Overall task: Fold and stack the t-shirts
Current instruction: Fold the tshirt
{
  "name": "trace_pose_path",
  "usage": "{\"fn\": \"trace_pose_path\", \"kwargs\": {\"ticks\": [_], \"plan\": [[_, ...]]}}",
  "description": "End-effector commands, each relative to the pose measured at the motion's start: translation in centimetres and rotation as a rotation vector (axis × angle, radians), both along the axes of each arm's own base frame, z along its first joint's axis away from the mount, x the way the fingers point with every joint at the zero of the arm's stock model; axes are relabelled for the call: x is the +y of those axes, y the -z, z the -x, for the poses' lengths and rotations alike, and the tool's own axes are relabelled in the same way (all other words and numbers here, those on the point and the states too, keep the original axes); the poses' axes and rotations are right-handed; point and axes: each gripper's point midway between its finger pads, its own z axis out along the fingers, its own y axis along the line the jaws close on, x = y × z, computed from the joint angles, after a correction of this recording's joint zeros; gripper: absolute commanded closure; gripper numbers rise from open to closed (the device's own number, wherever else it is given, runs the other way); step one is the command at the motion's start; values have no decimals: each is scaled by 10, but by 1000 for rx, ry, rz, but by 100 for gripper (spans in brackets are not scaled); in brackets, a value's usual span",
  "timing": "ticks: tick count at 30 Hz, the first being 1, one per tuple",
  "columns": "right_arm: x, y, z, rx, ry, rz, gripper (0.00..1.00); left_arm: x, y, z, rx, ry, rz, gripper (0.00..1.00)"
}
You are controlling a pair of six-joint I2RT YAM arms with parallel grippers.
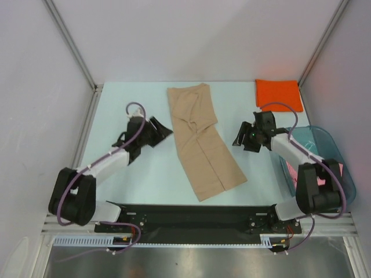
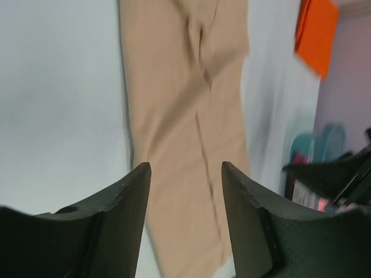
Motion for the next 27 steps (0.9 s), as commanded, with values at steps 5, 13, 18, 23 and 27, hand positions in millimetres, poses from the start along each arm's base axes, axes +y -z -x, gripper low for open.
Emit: {"fn": "trace_pose_path", "kwargs": {"ticks": [5, 13, 18, 23, 27], "plan": [[-2, -21, 55, -53, -35, 6, 36, -70, 54, 158, 164, 210, 86, 45], [1, -30, 70, -97, -76, -17, 36, -128, 76, 216, 236, 293, 98, 52], [5, -28, 79, -102, -98, -34, 36, -149, 94, 232, 294, 292, 49, 53], [4, -36, 83, -136, -107, -35, 36, -149, 106, 235, 341, 269, 32, 57], [6, -36, 85, -131, -104, -48, 36, -144, 112, 239, 363, 264, 31, 91]]}}
